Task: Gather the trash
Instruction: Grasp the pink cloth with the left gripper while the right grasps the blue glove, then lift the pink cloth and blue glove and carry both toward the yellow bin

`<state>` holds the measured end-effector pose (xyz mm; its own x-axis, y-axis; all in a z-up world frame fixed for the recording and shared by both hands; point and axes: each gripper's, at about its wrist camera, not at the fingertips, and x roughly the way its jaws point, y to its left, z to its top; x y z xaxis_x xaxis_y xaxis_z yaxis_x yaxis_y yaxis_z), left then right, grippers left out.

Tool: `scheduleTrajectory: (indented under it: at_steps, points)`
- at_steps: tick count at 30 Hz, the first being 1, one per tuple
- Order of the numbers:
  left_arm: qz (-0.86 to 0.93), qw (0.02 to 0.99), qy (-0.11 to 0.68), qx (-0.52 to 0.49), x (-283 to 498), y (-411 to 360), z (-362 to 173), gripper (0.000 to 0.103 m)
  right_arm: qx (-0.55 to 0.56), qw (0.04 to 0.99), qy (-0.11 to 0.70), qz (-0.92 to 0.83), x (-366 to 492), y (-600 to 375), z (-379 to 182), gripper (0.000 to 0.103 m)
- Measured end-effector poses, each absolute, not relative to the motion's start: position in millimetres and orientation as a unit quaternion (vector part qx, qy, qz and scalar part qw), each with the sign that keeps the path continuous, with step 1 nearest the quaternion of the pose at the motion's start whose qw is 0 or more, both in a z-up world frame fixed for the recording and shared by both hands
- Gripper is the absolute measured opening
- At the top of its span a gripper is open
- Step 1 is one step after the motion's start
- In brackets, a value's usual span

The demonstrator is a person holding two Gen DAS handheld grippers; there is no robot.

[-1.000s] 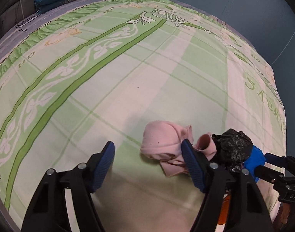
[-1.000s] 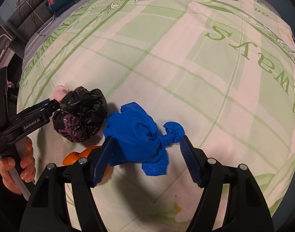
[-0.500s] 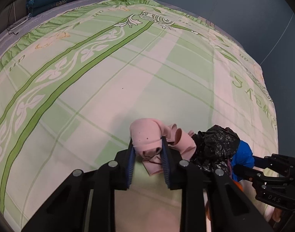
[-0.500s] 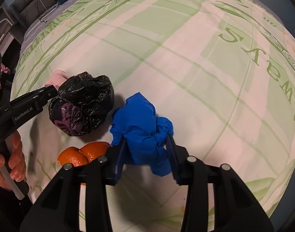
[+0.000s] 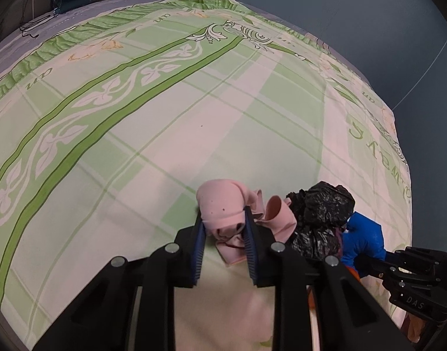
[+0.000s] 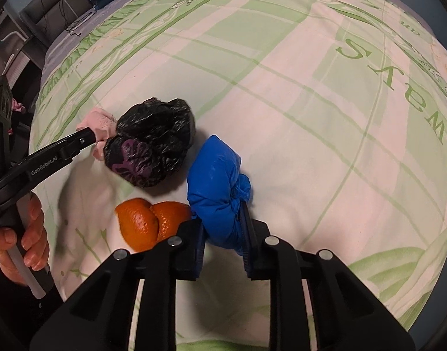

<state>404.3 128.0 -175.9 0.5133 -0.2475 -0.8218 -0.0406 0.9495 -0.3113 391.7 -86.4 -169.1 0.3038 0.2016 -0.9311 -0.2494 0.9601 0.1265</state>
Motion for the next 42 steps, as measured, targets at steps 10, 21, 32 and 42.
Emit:
scheduleTrajectory:
  at_steps: [10, 21, 32, 42]
  points:
    - [-0.057, 0.863, 0.481, -0.147, 366.3, 127.1, -161.6, 0.023, -0.014, 0.803, 0.569, 0.175, 354.5, -73.0, -156.8, 0.019]
    - [-0.05, 0.875, 0.457, -0.152, 315.5, 135.5, -132.6, 0.023, -0.021, 0.807, 0.556, 0.2, 297.5, -64.6, -133.9, 0.019]
    - [-0.04, 0.895, 0.42, -0.146, 270.3, 145.6, -93.4, 0.023, -0.015, 0.83, 0.523, 0.193, 253.9, -84.7, -98.7, 0.019]
    - [-0.044, 0.905, 0.401, -0.136, 236.0, 135.2, -76.6, 0.023, -0.006, 0.85, 0.493, 0.186, 224.0, -106.0, -69.9, 0.019]
